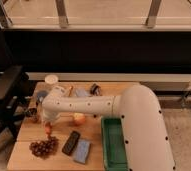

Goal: Place pepper in paper cup

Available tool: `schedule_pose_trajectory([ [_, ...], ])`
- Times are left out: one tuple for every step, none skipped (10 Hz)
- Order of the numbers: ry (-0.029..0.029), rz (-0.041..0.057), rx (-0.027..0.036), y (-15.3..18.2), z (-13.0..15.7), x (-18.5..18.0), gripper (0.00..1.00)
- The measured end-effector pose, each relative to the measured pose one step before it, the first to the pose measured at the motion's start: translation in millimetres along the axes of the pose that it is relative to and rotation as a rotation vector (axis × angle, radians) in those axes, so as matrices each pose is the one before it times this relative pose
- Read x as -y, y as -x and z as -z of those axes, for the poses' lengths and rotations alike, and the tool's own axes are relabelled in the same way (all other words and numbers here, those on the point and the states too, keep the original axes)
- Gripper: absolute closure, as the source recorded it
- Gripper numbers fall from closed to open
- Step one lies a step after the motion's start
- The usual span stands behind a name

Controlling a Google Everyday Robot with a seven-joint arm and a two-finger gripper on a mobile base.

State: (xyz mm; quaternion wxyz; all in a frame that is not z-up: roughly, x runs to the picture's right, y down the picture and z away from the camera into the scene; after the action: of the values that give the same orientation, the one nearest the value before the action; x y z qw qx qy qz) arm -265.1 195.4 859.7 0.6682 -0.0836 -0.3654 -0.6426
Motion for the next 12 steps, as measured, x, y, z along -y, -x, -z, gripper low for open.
schedule_pose_trajectory([
  [0.00267,0.00366,0.00137,1.19,1.57,0.04,1.00],
  [0.00269,0.00143,0.00316,1.55,1.37,-0.52,1.00],
  [0.00084,-0.00065,0.00066,0.12,0.51,-0.39,1.00],
  [0.00003,0.00061,0.00007,0.18,0.09,0.20,1.00],
  [-0.00436,0.00000,-0.00348,0.83,2.49,-1.44,1.00],
  [-0.02291,-0.01172,-0.02545,-2.81,8.84,-5.14,1.00],
  [-0.03621,-0.02182,-0.03647,-5.51,19.38,-7.38,1.00],
  [-0.02122,-0.01702,-0.02423,-4.92,14.52,-8.36,1.00],
  [-0.02339,-0.01682,-0.03002,-7.29,19.22,-14.43,1.00],
  [-0.02012,-0.02356,-0.03012,-10.81,20.35,-17.29,1.00],
  [-0.01317,-0.02289,-0.02295,-12.31,15.18,-16.42,1.00],
  [-0.01072,-0.01195,-0.01385,-11.19,8.48,-8.64,1.00],
])
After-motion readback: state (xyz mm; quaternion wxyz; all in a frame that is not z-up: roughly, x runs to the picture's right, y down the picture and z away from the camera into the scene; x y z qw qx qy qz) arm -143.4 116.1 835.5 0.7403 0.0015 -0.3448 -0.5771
